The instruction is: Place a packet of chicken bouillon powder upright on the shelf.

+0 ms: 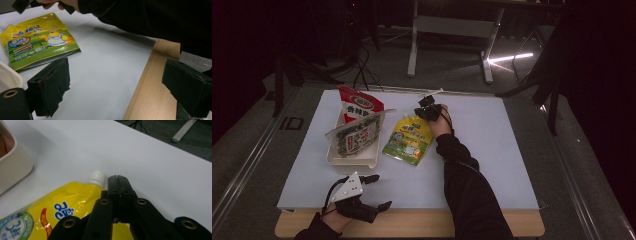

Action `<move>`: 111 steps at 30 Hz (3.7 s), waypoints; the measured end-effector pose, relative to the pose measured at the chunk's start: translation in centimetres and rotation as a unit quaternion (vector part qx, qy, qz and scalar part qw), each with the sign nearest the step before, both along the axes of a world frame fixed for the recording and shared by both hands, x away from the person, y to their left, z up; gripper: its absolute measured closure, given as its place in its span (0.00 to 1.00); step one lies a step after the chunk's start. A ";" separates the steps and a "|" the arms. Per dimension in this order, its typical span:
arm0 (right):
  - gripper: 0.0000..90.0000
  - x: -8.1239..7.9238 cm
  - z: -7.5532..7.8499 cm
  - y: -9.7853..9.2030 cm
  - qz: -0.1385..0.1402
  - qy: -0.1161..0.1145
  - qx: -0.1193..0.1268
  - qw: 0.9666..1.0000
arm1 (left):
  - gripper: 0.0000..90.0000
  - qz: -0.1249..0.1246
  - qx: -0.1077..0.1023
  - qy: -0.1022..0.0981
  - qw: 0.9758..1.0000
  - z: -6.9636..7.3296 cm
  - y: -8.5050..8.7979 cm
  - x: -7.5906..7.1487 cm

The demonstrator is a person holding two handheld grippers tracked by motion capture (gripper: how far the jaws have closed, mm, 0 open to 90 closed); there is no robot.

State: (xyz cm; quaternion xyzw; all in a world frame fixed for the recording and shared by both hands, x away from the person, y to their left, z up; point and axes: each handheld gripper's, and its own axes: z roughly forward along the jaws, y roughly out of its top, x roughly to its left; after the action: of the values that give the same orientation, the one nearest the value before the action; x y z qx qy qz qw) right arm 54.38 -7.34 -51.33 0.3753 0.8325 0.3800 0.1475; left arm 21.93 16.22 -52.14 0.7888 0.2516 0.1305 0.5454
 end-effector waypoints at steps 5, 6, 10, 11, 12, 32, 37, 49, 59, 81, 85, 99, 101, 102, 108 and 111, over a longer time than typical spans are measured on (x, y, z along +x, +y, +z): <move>1.00 0.8 -0.6 1.2 -0.015 0.009 -0.005 1.000 | 0.10 -0.001 -0.002 0.003 1.000 0.0 -0.1 -0.1; 1.00 0.8 -0.6 1.2 -0.015 0.009 -0.005 1.000 | 0.10 -0.001 -0.002 0.003 1.000 0.0 -0.1 -0.1; 1.00 1.5 -1.4 2.3 -0.029 0.025 -0.004 0.999 | 0.10 0.000 0.001 -0.001 1.000 0.0 0.1 -0.2; 1.00 1.7 -1.6 2.5 -0.029 0.030 -0.005 0.999 | 0.10 0.000 0.001 -0.001 1.000 0.0 0.1 -0.3; 1.00 1.7 -1.7 2.7 -0.031 0.032 -0.006 0.999 | 0.10 0.001 0.001 0.000 1.000 0.0 0.1 -0.3; 1.00 -0.5 -2.7 3.3 0.026 0.051 -0.016 0.998 | 0.10 -0.005 0.011 0.001 1.000 0.0 -0.3 -0.3; 1.00 -2.2 -2.8 3.4 0.051 0.049 -0.018 0.997 | 0.10 -0.004 0.009 -0.001 1.000 0.2 -0.4 -0.2; 1.00 -6.3 -2.9 3.8 0.110 0.047 -0.018 0.993 | 0.10 -0.002 0.007 -0.002 1.000 0.3 -0.4 0.1; 1.00 -9.1 -2.7 3.7 0.153 0.043 -0.006 0.987 | 0.10 -0.004 0.008 -0.001 1.000 0.3 -0.7 0.3; 0.80 -11.7 1.1 0.2 0.160 0.003 -0.011 0.987 | 0.10 -0.008 0.012 -0.001 1.000 0.1 -0.9 0.4; 0.73 -12.8 2.3 -1.7 0.155 -0.009 -0.025 0.987 | 0.10 -0.009 0.015 -0.002 1.000 0.0 -1.0 0.4; 0.57 -13.7 3.2 -7.7 0.108 0.021 -0.025 0.994 | 0.10 -0.013 0.018 0.002 1.000 -0.2 -1.2 0.4; 0.56 -13.5 3.1 -7.9 0.098 0.029 -0.024 0.994 | 0.10 -0.014 0.020 0.000 1.000 -0.2 -1.2 0.4; 0.55 -13.4 2.9 -8.0 0.093 0.041 -0.020 0.995 | 0.10 -0.014 0.019 0.001 1.000 -0.2 -1.3 0.4; 0.52 -12.3 2.3 -7.7 0.060 0.084 -0.012 0.995 | 0.10 -0.014 0.021 0.002 1.000 -0.3 -1.2 0.5; 0.51 -11.8 1.7 -7.4 0.059 0.105 -0.002 0.993 | 0.10 -0.014 0.022 0.002 1.000 -0.3 -1.2 0.5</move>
State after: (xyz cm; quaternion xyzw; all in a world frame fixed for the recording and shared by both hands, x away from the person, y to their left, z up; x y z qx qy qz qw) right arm 42.62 -14.76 -49.63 0.3632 0.8648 0.3445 0.0379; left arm 22.40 14.99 -52.42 0.8045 0.2382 0.1266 0.5292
